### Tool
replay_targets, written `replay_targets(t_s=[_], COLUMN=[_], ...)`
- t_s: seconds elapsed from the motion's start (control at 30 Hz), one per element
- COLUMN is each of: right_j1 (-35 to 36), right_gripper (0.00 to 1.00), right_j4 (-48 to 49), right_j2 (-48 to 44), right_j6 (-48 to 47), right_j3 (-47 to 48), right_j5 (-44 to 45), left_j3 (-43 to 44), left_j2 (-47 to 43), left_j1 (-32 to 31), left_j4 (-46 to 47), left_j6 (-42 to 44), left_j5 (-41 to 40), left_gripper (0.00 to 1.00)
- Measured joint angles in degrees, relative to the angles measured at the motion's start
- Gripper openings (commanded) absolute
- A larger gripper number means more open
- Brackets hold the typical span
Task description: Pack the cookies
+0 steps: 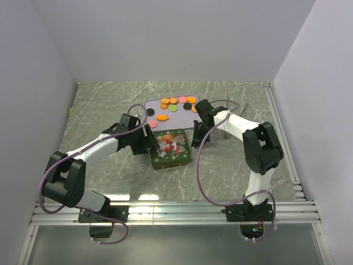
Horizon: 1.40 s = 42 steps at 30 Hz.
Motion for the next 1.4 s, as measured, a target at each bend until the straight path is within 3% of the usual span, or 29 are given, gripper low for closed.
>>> replay_targets(t_s=[0.23, 0.77, 1.0, 1.2, 1.4], right_j1=[2.6, 4.5, 4.6, 4.6, 4.7], right_gripper=[0.19, 0.17, 0.14, 0.12, 0.1], right_j4=[0.0, -0.4, -0.4, -0.4, -0.5], right_j2=[0.5, 1.7, 2.4, 2.5, 2.6], right_j6=[0.3, 1.1, 1.1, 1.1, 1.0], right_j3=[0.5, 2.4, 2.4, 2.4, 2.4], right_j5=[-1.3, -2.8, -3.4, -3.7, -3.6], left_j3=[0.0, -0.9, -1.7, -4.1, -8.3], left_j2=[0.0, 0.0, 0.0, -1.8, -4.6], left_j1=[0.0, 0.5, 0.5, 0.6, 1.1], left_j4=[0.2, 2.8, 2.6, 4.0, 8.3], left_j6=[0.0, -0.3, -0.7, -1.8, -4.2], left_j5=[0.1, 1.9, 0.5, 0.1, 0.3], left_gripper=[0.84, 0.8, 0.64, 0.57, 0.36])
